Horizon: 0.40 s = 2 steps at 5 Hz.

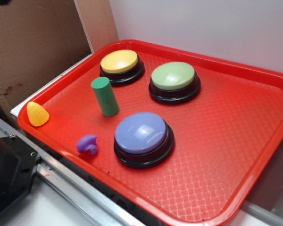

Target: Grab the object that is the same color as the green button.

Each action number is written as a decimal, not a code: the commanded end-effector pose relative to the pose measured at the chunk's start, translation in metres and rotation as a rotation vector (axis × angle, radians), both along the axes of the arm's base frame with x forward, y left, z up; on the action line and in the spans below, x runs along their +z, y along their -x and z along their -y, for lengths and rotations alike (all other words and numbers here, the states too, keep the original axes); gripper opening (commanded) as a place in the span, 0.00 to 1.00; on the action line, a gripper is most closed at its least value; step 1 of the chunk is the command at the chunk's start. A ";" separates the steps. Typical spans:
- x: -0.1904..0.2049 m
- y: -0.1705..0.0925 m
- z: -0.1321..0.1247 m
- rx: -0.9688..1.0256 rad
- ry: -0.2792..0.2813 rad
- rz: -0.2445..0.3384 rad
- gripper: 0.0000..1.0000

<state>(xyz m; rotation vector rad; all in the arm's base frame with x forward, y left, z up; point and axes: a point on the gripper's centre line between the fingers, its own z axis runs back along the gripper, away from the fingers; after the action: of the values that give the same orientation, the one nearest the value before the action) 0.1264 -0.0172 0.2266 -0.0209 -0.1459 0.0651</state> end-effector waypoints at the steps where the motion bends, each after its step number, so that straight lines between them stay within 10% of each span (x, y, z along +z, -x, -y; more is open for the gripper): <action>1: -0.063 -0.030 -0.004 0.128 -0.034 0.013 1.00; 2: -0.090 -0.043 -0.008 0.209 -0.037 0.037 1.00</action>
<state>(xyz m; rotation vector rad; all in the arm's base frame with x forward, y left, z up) 0.1662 -0.0118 0.1322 0.0321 -0.1700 0.2661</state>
